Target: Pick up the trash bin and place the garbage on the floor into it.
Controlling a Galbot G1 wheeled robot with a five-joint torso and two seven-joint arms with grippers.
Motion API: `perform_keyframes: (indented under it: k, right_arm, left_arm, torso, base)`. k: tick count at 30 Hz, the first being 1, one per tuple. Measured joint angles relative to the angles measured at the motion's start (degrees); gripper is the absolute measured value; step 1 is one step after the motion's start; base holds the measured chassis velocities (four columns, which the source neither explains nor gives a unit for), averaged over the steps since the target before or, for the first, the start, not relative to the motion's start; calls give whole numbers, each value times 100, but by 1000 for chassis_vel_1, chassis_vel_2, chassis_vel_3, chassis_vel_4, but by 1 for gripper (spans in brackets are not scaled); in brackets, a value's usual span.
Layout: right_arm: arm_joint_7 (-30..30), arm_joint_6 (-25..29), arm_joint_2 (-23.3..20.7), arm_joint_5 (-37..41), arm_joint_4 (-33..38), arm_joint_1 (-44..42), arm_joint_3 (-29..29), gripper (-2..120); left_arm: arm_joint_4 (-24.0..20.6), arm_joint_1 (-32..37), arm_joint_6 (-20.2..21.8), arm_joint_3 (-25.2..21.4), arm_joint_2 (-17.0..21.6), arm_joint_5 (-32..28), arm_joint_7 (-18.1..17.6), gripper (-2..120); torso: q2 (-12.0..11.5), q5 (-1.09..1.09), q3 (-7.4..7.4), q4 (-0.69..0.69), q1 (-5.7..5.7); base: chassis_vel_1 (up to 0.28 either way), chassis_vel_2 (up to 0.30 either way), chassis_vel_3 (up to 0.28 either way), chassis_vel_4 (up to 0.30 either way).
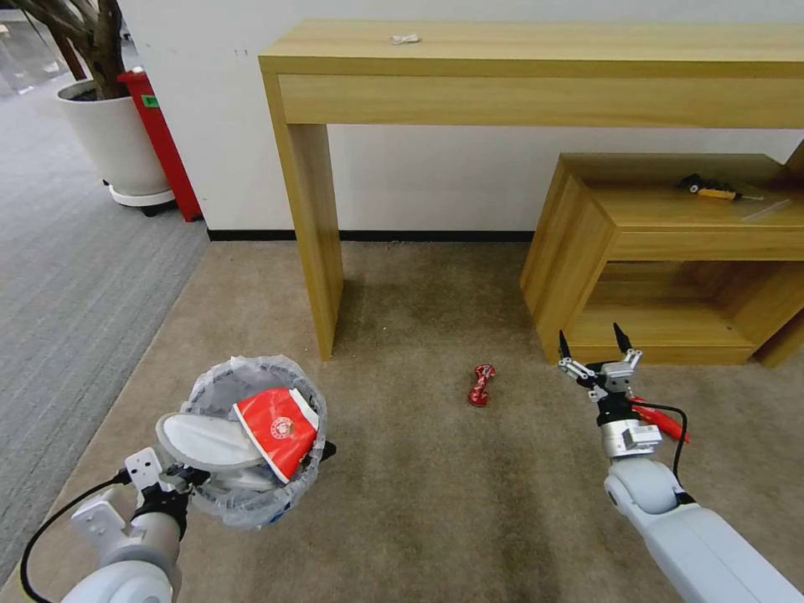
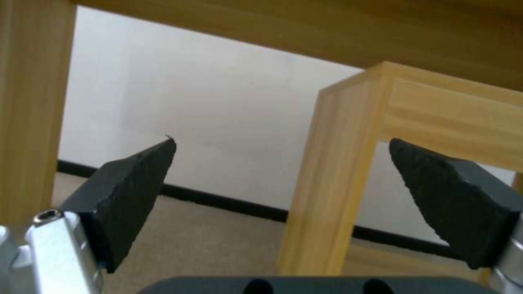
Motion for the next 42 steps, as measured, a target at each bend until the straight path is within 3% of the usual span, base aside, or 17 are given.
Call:
perform_keyframes:
  k: [42]
  right_arm:
    - [104,-55,113,41,63,14,-220,100]
  left_arm:
    - [74,-74,-36,18,-123,24,17,0]
  torso:
    - [-1,0,0,-1,0]
  base:
    - [-14,14,15,-13]
